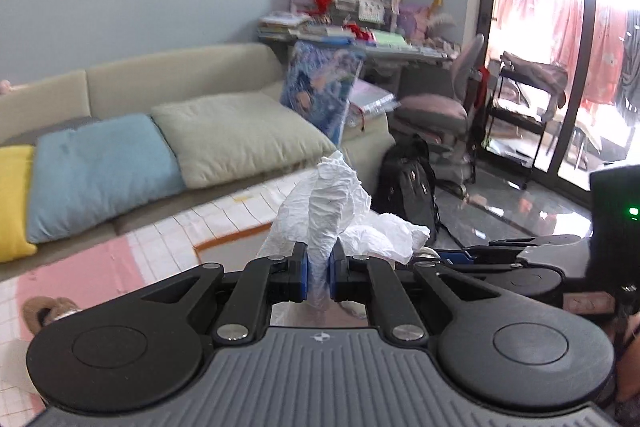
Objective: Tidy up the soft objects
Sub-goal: 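Carry both items over the cardboard box and open both tools to drop them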
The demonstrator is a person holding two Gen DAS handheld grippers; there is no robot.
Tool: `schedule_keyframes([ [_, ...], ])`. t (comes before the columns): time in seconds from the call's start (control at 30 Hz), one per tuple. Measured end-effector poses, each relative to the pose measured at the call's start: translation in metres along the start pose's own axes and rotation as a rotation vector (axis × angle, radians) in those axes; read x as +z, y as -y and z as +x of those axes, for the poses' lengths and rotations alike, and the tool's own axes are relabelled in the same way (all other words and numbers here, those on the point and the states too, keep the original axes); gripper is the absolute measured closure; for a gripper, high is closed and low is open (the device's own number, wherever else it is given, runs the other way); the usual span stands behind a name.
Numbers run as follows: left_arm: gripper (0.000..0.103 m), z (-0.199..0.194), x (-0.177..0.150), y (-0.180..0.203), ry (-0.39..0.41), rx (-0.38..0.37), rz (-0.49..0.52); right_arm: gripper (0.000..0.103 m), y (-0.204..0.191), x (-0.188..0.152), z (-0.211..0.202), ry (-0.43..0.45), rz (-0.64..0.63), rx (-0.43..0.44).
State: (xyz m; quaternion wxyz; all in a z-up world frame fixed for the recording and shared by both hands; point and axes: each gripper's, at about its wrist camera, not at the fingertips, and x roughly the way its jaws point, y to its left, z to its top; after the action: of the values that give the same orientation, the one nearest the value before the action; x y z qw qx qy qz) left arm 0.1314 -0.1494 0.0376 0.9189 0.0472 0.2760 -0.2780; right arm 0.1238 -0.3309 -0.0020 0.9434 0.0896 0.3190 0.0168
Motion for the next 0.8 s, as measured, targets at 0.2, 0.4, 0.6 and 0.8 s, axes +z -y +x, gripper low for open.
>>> schedule_keyframes([
  [0.2,0.093,0.065,-0.02,-0.001,-0.19,-0.014,0.022,0.084,0.014,-0.021,0.028,-0.102,0.018,-0.031],
  [0.4,0.093,0.097,-0.044,0.006,-0.349,0.03,0.12,0.084,0.016,-0.038,0.05,-0.19,-0.016,-0.07],
  [0.6,0.09,0.112,-0.06,0.009,-0.48,0.039,0.194,0.083,0.013,-0.047,0.066,-0.234,-0.065,-0.109],
  [0.8,0.083,0.127,-0.069,0.015,-0.581,0.043,0.286,0.078,0.015,-0.053,0.074,-0.281,-0.071,-0.096],
])
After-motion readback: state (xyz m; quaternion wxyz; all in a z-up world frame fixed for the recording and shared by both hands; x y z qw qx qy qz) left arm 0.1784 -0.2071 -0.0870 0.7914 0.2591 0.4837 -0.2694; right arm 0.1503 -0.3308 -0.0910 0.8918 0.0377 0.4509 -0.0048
